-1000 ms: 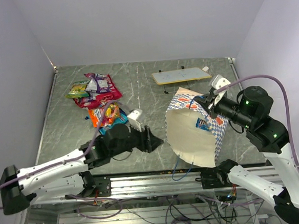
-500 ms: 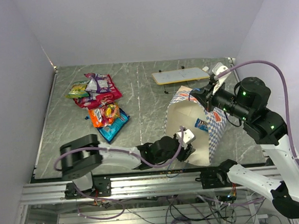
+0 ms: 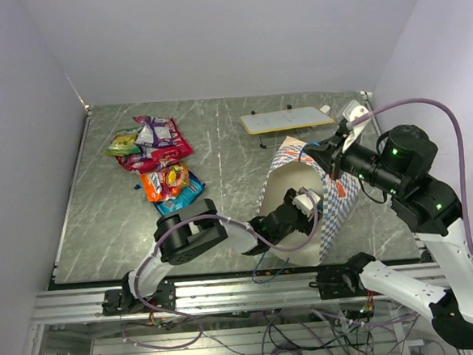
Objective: Take the snacks out of the paper bag
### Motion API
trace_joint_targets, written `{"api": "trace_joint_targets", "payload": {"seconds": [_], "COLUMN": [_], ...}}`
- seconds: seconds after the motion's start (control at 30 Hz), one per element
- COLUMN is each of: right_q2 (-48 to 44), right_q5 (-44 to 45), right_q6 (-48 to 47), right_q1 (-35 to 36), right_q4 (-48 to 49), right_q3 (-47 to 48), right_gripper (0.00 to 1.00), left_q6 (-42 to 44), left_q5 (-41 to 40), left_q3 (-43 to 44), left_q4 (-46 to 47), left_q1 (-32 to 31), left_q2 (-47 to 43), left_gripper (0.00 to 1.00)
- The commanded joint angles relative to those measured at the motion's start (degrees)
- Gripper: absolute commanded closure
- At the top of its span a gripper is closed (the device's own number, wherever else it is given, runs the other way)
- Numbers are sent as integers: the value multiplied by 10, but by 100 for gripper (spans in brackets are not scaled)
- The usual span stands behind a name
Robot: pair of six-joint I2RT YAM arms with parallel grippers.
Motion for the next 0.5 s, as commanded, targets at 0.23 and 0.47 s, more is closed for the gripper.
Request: {"api": "trace_joint_targets", "payload": {"seconds": [0.23, 0.47], "right_q2": [-34, -37], "right_q5": [-31, -44], "right_q6": [-15, -23], "right_q1": [0, 0], "right_q4": [-24, -26], "right_q3": [-2, -11], "right_gripper": [100, 100], "left_q6": [19, -1], "left_q5": [-52, -53], "left_q3": [119, 213], "left_q4": [-23, -91], "left_q1": [19, 22], "left_q2": [107, 179], "left_gripper": [2, 2]}}
